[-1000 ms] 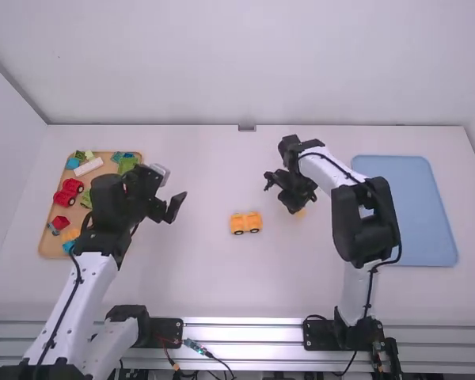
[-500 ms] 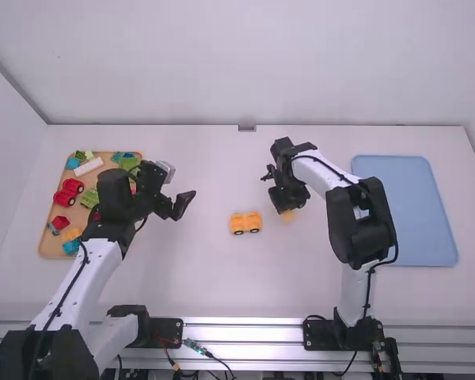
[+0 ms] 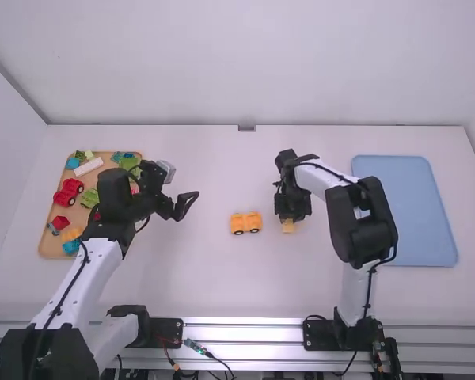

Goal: Assemble lego blocks to make yellow taxi

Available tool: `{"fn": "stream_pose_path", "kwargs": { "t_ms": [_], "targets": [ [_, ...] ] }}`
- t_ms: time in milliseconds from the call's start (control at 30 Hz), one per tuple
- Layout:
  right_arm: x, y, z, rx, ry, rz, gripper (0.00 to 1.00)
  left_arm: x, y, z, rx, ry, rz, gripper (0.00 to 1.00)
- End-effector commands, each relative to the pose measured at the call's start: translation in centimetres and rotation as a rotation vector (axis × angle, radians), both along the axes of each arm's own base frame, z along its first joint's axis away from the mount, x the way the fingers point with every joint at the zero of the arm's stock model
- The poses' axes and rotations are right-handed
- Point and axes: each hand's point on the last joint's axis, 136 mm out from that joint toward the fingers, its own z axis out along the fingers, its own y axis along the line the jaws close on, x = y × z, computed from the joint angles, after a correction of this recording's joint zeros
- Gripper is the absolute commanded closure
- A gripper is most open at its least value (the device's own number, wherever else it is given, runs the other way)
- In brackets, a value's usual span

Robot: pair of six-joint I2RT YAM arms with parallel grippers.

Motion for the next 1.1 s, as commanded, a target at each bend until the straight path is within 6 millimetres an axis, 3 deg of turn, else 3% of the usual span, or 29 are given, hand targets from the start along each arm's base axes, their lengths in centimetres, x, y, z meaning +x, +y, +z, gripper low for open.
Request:
{"fn": "stream_pose_path", "kwargs": {
  "t_ms": [0, 33, 100, 167, 300, 367, 567, 600, 700, 800, 1067],
  "targets": [
    [-0.1, -0.6, -0.6, -0.007, 0.022, -0.056, 0.83, -0.5, -0.9, 0.1, -0.034, 0.001, -0.053, 0.01],
    [0.1, -0.8, -0.6, -0.005, 0.019, -0.061, 0.74, -0.5, -0.9, 0.1, -0.034, -0.001, -0.053, 0.01],
    [0.2, -1.0, -0.7, -0.006, 0.018, -0.068, 0.67, -0.5, -0.8, 0.1, -0.032, 0.001, -0.049, 0.01],
    [0.5, -1.2, -0.7, -0.002, 0.007, -0.076, 0.42, -0.5, -0.8, 0.1, -0.031, 0.002, -0.048, 0.01],
    [1.1, -1.0, -0.7, 0.006, -0.014, -0.077, 0.09, -0.5, -0.8, 0.0, -0.031, 0.004, -0.047, 0.01],
    [1.2, -1.0, -0.4, 0.005, -0.013, -0.078, 0.01, -0.5, -0.8, 0.0, -0.031, 0.003, -0.048, 0.01],
    [1.1, -2.7, 0.7, -0.149, -0.045, -0.141, 0.01, -0.5, -0.8, 0.1, -0.03, 0.002, -0.046, 0.01],
    [0.5, -2.9, 1.6, -0.192, -0.064, -0.145, 0.01, -0.5, -0.8, 0.1, -0.03, 0.001, -0.046, 0.01],
    [0.0, -2.0, 2.9, -0.175, -0.104, -0.1, 0.01, -0.5, -0.8, 0.1, -0.03, 0.002, -0.046, 0.01],
    [0.5, 0.5, 3.7, -0.049, -0.206, -0.022, 0.01, -0.5, -0.8, 0.1, -0.03, 0.001, -0.046, 0.01],
    [-1.3, 0.0, 1.0, 0.024, -0.218, -0.055, 0.01, -0.5, -0.8, 0.1, -0.031, 0.002, -0.047, 0.01]
  ]
}}
